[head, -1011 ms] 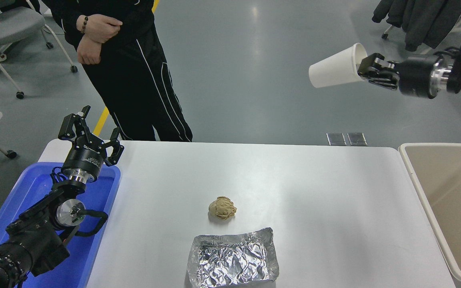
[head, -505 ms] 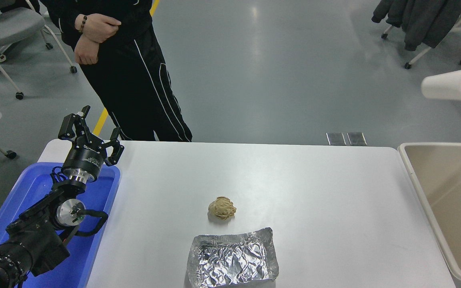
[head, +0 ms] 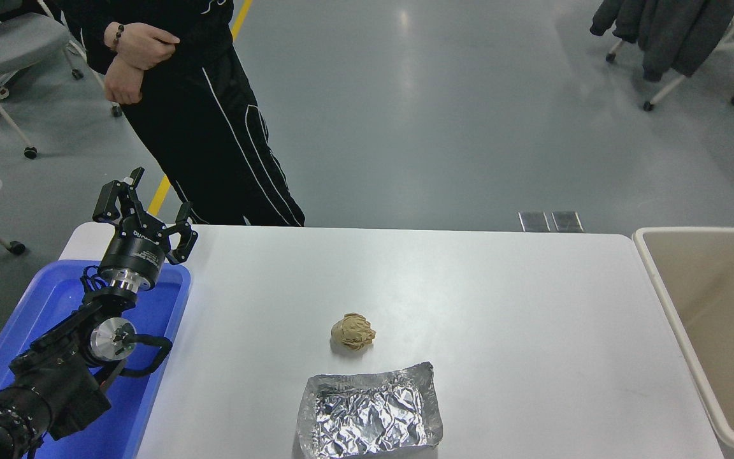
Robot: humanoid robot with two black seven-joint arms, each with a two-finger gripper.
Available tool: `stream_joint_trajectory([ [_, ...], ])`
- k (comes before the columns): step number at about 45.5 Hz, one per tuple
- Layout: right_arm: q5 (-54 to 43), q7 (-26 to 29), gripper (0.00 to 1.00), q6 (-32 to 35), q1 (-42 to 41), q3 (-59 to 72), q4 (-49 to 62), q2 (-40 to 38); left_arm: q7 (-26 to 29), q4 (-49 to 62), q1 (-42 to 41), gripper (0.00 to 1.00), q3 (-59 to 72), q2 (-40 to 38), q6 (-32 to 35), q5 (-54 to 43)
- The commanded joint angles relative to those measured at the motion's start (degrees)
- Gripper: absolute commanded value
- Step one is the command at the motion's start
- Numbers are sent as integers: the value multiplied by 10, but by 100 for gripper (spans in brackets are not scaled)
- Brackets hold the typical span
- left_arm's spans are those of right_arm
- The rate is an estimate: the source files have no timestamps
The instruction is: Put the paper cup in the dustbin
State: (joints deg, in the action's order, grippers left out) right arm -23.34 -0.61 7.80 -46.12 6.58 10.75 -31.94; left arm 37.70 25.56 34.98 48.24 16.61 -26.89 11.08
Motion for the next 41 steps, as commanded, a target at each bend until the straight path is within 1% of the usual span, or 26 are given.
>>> stream_joint_trajectory([
  [1,15,36,0,-38,46,-2,3,63,0,0,0,100,0,0,0,0],
  [9,36,36,0,-63,75,-2,2,120,0,0,0,100,0,0,0,0],
  [15,44,36,0,-68,83,-2,2,143,0,0,0,100,0,0,0,0],
  [41,44,36,0,-68,84,3,-1,155,0,-1,0,100,0,0,0,0],
])
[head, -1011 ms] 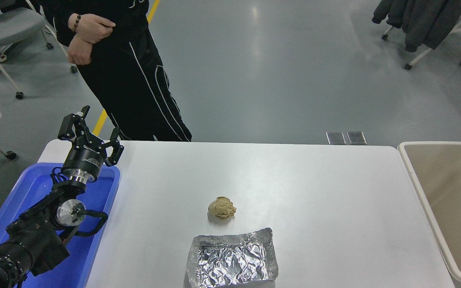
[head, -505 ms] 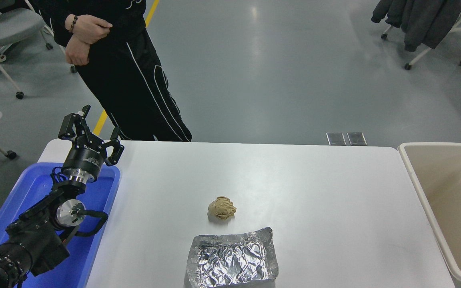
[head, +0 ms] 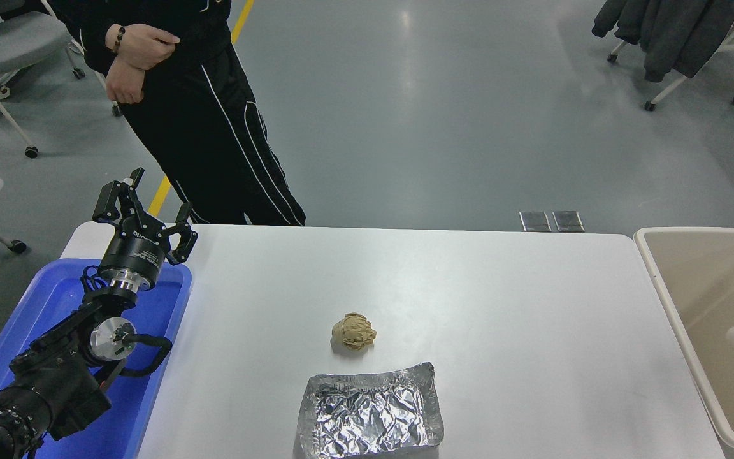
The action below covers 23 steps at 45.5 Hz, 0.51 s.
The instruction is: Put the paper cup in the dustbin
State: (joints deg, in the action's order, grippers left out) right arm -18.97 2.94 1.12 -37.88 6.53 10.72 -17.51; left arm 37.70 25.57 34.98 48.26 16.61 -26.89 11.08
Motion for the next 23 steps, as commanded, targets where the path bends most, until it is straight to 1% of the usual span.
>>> stream_joint_trajectory([
  [1,1,1,0,-2,2,4,-1,12,0,-1,0,100,0,0,0,0],
  [8,1,0,0,-9,1,4,1,18,0,0,0,100,0,0,0,0],
  [9,1,0,2,-13,1,4,1,18,0,-1,0,100,0,0,0,0],
  [13,2,-2,42,-40,1,6,0,17,0,0,0,100,0,0,0,0],
  [15,2,-4,59,-44,-3,6,-1,16,0,0,0,100,0,0,0,0],
  [17,2,-4,74,-45,-4,7,-1,15,0,0,0,100,0,0,0,0],
  [19,2,-4,85,-45,-6,6,-1,14,0,-1,0,100,0,0,0,0],
  [20,2,-4,89,-46,-8,5,-1,14,0,0,0,100,0,0,0,0],
  [22,2,-4,96,-46,-11,4,-1,13,0,0,0,100,0,0,0,0],
  [23,2,-4,97,-46,-14,3,-1,13,0,0,0,100,0,0,0,0],
])
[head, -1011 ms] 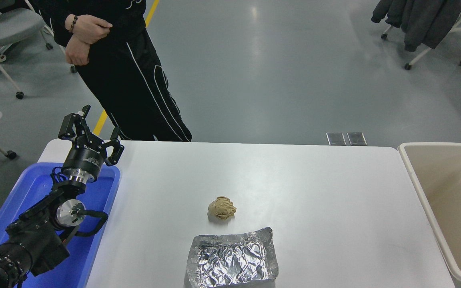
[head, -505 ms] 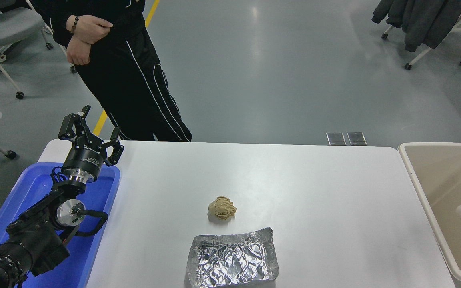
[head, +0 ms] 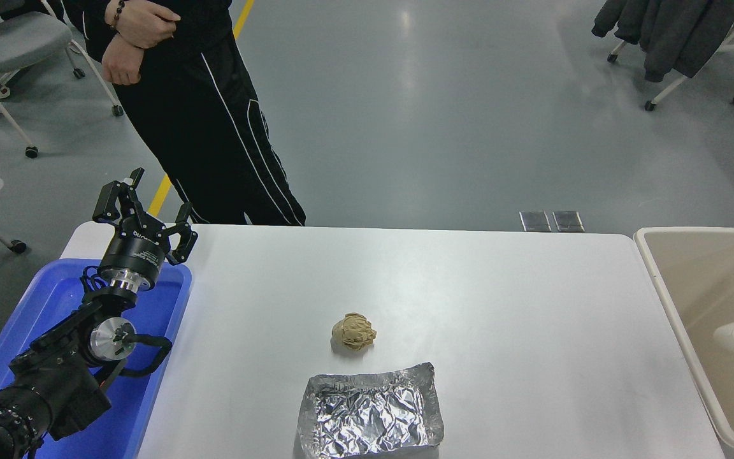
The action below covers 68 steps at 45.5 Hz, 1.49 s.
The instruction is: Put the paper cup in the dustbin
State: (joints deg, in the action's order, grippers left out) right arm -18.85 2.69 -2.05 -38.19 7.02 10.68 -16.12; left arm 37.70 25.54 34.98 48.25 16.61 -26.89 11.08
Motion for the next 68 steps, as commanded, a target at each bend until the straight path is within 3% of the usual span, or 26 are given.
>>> stream_joint_trajectory([
  [1,0,-1,98,-13,-14,-4,0,-1,0,0,0,100,0,0,0,0],
  [17,0,-1,99,-12,-62,-6,-43,-18,0,-1,0,100,0,0,0,0],
  [34,8,3,99,11,-261,-105,-286,-202,0,0,0,100,0,0,0,0],
  [43,21,-1,99,14,-307,-193,-323,-209,0,0,0,100,0,0,0,0],
  [57,21,-8,99,12,-261,-475,-478,-226,0,-1,0,100,0,0,0,0],
  [68,19,-88,99,14,-190,-600,-551,-212,0,-1,0,100,0,0,0,0],
])
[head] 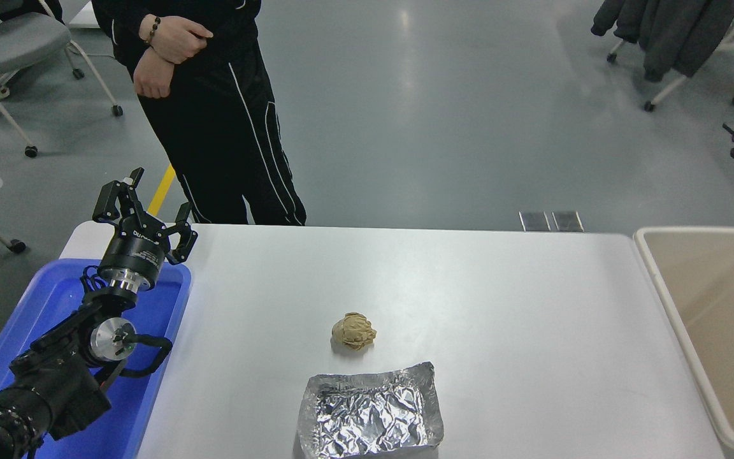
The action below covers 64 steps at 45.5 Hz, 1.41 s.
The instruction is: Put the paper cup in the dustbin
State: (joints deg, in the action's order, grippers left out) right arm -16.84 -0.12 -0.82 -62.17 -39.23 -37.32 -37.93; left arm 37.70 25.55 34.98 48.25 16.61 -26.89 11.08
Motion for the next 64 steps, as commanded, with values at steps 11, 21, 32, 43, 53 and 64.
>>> stream_joint_trajectory([
  [11,-1,-102,99,3,108,-186,-62,51,0,-1,0,100,0,0,0,0],
  [21,-10,-144,99,10,173,-240,-70,97,0,0,0,100,0,0,0,0],
  [32,-42,-174,99,18,245,-241,-85,146,0,-1,0,100,0,0,0,0],
  [43,-106,-238,99,27,317,-238,-85,203,0,0,0,100,0,0,0,0],
  [53,-113,-260,99,21,347,-241,-79,262,0,0,0,100,0,0,0,0],
  [64,-112,-260,99,20,358,-240,-77,283,0,-1,0,100,-1,0,0,0],
])
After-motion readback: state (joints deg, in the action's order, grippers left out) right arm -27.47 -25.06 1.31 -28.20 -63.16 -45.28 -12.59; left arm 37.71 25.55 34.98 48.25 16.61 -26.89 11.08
